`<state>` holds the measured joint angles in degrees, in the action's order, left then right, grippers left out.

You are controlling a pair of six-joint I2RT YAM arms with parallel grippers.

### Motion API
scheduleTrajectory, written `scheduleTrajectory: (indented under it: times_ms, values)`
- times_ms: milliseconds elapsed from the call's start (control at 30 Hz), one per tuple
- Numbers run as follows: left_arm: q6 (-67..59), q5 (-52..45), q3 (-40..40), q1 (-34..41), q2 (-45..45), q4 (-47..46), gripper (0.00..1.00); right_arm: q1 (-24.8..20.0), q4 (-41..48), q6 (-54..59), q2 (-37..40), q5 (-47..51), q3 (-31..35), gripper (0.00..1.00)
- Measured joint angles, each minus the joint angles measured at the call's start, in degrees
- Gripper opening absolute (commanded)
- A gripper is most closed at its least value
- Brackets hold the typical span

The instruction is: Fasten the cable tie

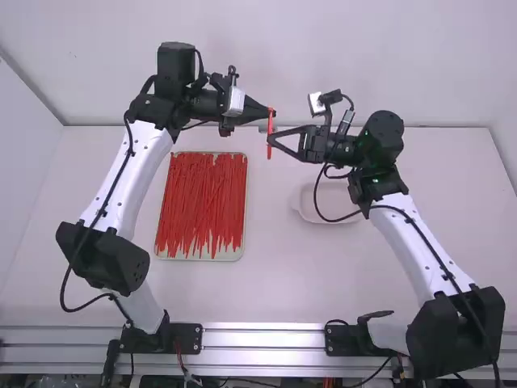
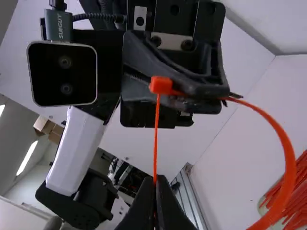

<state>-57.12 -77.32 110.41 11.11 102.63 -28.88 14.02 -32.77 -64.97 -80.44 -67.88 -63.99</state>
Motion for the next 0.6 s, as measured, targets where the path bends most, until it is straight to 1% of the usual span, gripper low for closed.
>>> scheduleTrajectory:
  times_ms: [600]
  values:
    - [0.0,-1.5,0.0,1.0,0.0,-0.9,0.02,-0.3,-0.9,-1.0,0.0,1.1,0.0,0.00]
